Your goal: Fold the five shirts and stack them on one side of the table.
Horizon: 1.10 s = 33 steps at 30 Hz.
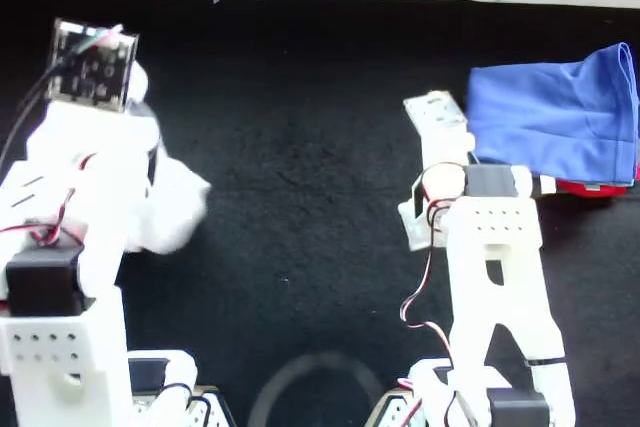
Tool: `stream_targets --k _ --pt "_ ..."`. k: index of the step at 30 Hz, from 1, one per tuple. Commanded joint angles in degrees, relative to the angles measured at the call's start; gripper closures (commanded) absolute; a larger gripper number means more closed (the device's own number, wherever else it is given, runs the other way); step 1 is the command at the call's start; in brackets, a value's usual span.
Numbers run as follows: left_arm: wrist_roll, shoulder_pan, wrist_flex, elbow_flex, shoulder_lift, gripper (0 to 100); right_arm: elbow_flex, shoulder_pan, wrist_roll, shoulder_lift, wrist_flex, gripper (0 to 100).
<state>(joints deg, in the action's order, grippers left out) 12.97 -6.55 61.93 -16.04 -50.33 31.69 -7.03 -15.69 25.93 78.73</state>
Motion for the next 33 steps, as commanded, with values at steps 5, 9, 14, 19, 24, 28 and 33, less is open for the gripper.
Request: stream_targets --k 5,9,14,19,24,28,33 --pt "-5.27 9.98 14.42 36.26 22.64 99 0.31 -0.31 0.7 1.63 -1.1 84.2" --pt "-8.62 15.6 24.62 58.24 34.07 99 0.22 -0.75 0.7 1.63 -1.1 84.2" --pt "-13.1 16.57 39.03 71.08 45.32 99 0.22 -4.62 0.7 1.63 -1.54 84.1" --pt "-13.01 2.95 38.59 61.85 50.95 99 0.22 -8.04 3.25 1.63 -4.44 84.1" --pt "-8.79 -5.41 38.07 52.97 52.62 99 0.4 -14.55 6.42 0.92 -11.21 84.1" --pt "-4.4 -8.13 37.98 42.86 52.44 99 0.84 -17.89 11.69 0.84 -19.38 84.1" --pt "-0.97 -15.16 35.87 29.23 52.35 99 0.4 -23.34 13.54 -2.24 -22.2 84.0"
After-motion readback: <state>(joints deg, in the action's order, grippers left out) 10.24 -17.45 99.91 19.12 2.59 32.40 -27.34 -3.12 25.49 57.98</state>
